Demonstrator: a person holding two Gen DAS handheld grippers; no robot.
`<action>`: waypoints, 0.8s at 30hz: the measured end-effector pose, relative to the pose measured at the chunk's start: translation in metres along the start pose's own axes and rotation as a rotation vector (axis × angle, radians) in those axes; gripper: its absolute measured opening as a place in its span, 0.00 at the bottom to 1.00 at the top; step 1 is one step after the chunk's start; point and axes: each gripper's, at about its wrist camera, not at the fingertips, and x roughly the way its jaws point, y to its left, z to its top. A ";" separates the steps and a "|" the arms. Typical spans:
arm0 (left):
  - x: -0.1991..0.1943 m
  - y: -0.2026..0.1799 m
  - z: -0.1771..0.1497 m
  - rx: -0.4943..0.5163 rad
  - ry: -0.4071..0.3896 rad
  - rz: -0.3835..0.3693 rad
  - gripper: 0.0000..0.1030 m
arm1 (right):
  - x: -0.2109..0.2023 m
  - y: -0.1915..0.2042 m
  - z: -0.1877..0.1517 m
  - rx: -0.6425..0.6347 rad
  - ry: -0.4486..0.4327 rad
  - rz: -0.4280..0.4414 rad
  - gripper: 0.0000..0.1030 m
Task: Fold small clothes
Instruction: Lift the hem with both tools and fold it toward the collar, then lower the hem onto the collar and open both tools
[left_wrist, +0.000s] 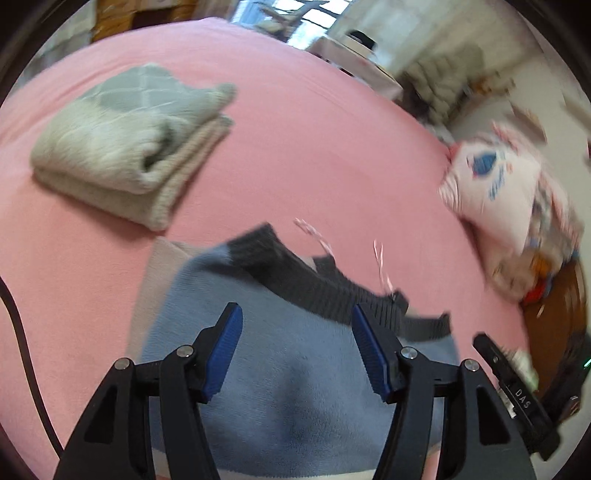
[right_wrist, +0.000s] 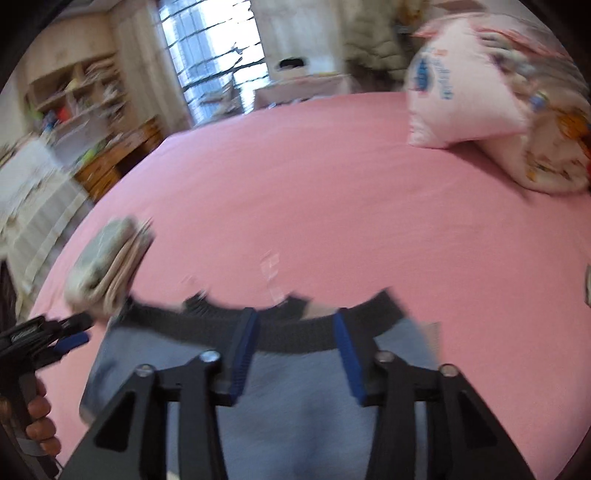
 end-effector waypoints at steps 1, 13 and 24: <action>0.006 -0.008 -0.004 0.028 0.005 0.015 0.58 | 0.007 0.012 -0.004 -0.021 0.020 0.016 0.27; 0.078 0.013 0.013 0.089 0.041 0.219 0.58 | 0.108 0.028 -0.036 -0.012 0.242 0.056 0.06; 0.100 0.019 0.020 0.119 0.044 0.283 0.57 | 0.116 -0.084 0.002 0.149 0.186 -0.180 0.00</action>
